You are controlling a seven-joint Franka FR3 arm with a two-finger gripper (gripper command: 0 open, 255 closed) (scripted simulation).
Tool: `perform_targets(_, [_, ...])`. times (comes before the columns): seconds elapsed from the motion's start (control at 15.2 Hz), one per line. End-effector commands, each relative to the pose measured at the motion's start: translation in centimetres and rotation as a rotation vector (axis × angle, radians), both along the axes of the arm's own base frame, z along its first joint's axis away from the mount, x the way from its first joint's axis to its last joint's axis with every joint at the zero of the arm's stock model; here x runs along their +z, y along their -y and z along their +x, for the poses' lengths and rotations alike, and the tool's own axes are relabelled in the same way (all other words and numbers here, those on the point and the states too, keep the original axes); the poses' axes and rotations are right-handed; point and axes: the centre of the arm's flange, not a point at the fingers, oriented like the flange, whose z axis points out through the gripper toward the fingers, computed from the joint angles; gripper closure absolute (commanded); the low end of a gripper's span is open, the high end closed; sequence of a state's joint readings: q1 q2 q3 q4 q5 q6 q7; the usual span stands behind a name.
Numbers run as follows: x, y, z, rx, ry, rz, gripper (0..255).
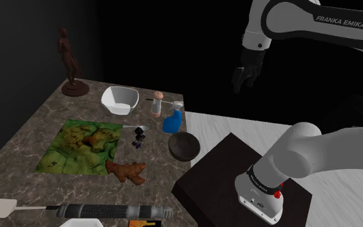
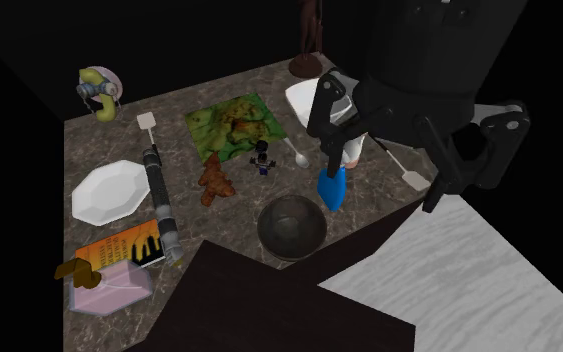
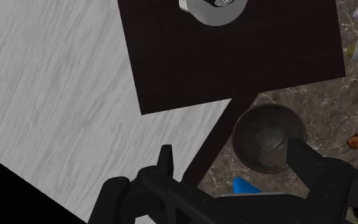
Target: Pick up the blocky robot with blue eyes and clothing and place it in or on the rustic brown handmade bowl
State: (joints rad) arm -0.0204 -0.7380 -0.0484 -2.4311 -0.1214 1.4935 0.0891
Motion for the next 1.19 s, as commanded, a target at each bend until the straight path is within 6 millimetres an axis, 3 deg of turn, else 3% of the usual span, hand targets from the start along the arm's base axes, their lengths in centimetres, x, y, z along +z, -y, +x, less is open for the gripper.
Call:
perform_targets(0.0, [0.0, 0.0, 0.0, 0.000, 0.000, 0.000, 0])
perform_targets(1.12, [-13.7, -13.4, 12.9, 0.039, -0.012, -0.056, 0])
